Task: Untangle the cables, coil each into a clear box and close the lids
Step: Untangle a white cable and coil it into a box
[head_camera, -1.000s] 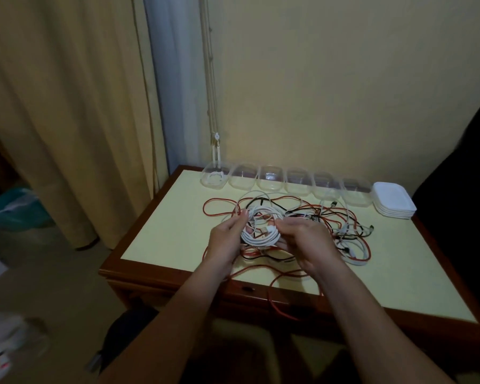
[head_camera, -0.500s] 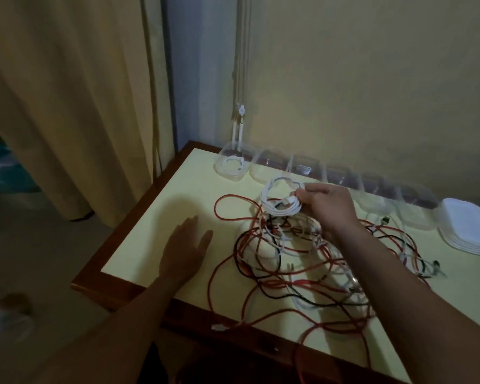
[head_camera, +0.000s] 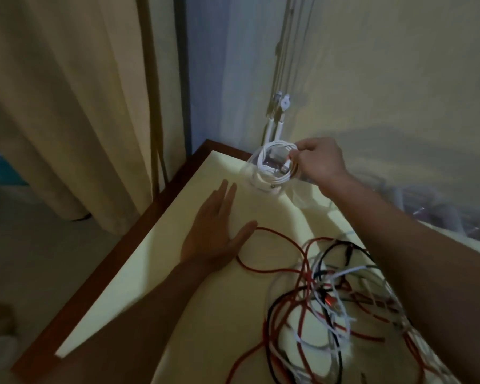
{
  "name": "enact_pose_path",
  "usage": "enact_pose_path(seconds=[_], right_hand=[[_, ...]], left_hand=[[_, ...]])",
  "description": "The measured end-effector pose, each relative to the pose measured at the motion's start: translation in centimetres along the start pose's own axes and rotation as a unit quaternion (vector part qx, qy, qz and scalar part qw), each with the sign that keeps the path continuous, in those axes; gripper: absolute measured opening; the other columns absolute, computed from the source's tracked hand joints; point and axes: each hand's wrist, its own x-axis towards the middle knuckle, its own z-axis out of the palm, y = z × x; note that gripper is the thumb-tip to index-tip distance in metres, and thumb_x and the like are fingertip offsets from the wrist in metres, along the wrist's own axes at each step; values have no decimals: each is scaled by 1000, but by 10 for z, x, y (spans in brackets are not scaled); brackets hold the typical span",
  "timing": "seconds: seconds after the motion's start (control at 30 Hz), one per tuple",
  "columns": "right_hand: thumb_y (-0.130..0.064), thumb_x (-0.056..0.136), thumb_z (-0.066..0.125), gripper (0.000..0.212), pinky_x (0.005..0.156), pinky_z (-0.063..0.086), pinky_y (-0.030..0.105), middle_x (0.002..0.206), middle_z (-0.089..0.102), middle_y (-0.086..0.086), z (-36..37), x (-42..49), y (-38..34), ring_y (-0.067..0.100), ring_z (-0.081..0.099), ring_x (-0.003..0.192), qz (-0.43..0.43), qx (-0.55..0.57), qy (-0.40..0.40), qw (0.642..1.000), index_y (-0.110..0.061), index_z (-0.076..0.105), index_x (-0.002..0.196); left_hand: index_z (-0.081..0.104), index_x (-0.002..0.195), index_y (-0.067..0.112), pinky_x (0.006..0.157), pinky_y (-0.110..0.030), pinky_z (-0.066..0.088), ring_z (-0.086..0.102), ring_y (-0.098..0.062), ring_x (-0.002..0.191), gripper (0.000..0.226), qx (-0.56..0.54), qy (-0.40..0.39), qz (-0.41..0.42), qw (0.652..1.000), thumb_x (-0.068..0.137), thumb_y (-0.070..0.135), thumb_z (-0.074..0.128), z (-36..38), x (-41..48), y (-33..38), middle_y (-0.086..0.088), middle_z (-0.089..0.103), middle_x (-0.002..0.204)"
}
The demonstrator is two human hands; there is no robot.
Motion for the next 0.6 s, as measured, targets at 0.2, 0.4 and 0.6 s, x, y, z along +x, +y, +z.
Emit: enact_pose_path(seconds=[0.2, 0.4, 0.6], right_hand=[[-14, 86, 63, 16, 79, 55, 38, 86, 75, 12, 41, 28, 14, 29, 70, 89, -53, -187, -79, 978, -7, 78, 87], [-42, 101, 52, 31, 97, 30, 44, 129, 62, 4, 49, 23, 16, 30, 46, 123, -170, -413, -67, 892, -28, 67, 124], [-45, 102, 48, 43, 106, 30, 47, 152, 49, 2, 28, 5, 13, 30, 43, 139, -197, -369, -118, 901, -32, 54, 143]], left_hand=[[-3, 159, 35, 122, -35, 8, 7, -19, 154, 87, 41, 5, 48, 998, 90, 79, 27, 10, 24, -4, 7, -5, 168], [-7, 157, 41, 122, -38, 14, 14, -21, 153, 84, 58, 10, 65, 996, 91, 77, 30, 13, 30, -5, 5, -4, 168], [-3, 159, 36, 120, -37, 14, 15, -22, 152, 88, 60, 14, 72, 995, 90, 77, 34, 12, 30, -6, 3, -2, 168]])
